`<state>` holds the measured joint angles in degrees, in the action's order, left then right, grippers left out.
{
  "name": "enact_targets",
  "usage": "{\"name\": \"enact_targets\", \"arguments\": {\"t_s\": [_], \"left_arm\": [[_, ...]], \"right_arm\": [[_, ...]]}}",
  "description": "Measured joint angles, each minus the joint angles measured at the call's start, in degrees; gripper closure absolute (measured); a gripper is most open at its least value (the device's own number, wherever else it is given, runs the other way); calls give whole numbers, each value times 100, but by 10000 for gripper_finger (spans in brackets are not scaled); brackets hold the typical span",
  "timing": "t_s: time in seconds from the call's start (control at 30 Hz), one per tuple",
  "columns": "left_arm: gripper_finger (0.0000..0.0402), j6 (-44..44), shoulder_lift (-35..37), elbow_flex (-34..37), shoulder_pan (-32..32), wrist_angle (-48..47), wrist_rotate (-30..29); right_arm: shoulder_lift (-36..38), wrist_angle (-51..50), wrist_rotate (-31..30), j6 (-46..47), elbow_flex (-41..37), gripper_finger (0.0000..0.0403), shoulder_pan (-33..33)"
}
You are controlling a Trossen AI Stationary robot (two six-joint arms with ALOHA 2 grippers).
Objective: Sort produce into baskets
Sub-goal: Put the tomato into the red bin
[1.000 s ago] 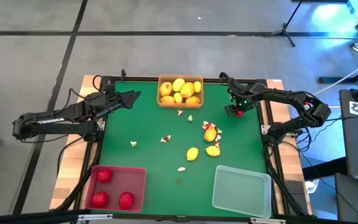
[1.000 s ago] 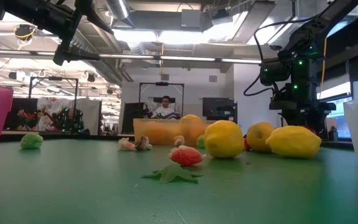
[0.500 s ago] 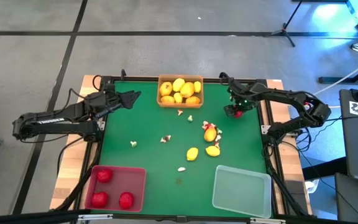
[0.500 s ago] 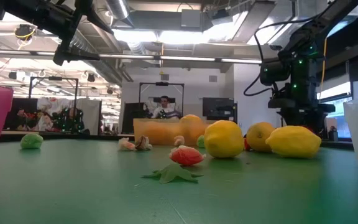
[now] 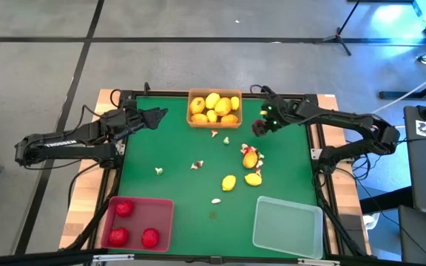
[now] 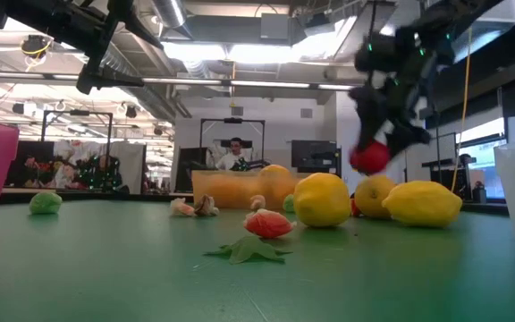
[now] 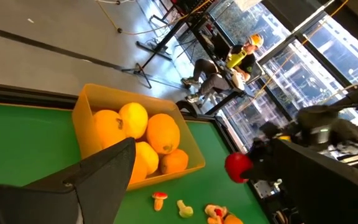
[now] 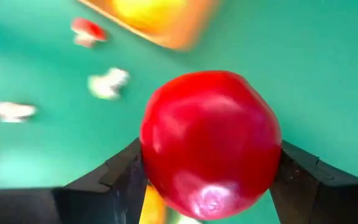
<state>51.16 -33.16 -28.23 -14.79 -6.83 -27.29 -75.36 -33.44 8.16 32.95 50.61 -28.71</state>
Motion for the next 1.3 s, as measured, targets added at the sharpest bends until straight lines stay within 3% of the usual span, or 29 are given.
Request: {"name": "enact_targets", "arguments": {"t_s": [0.23,0.57,0.93,1.17,1.3], "left_arm": [[25,-52,-1,0,13,396,448],[25,-581,-33,-2,17,1682,1981],[25,-90,-27,-6,32,2597,3599],[25,-204,-352,-7,590,2523,3683],[25,-50,-720,-7,942,2760,3191]], "right_arm": [[1,673,5,-7,1048,152,675],[-103,1498,-315,-19,1939,152,1542],[-1287,2019,-431,87,2357,151,2819],[-1759,2019,-410,-69,2957,151,3304],[-1758,2031,-415,-195,3453,151,3329]]}}
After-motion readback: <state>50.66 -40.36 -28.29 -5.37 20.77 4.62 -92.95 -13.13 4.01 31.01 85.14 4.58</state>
